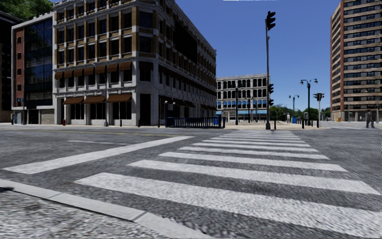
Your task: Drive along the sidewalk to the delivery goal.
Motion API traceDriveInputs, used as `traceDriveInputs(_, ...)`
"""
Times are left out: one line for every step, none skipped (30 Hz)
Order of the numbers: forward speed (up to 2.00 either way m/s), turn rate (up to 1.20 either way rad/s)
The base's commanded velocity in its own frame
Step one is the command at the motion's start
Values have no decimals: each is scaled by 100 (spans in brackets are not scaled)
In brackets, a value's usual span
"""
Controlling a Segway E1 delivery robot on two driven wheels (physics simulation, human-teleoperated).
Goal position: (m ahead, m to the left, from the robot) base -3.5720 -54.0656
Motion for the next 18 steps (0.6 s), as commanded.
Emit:
traceDriveInputs(200,-37)
traceDriveInputs(200,-37)
traceDriveInputs(200,-38)
traceDriveInputs(200,-38)
traceDriveInputs(200,-38)
traceDriveInputs(200,-38)
traceDriveInputs(200,-38)
traceDriveInputs(200,-38)
traceDriveInputs(200,-38)
traceDriveInputs(200,-38)
traceDriveInputs(200,-40)
traceDriveInputs(200,-40)
traceDriveInputs(200,-42)
traceDriveInputs(200,-44)
traceDriveInputs(200,-44)
traceDriveInputs(200,-44)
traceDriveInputs(200,-44)
traceDriveInputs(200,-44)
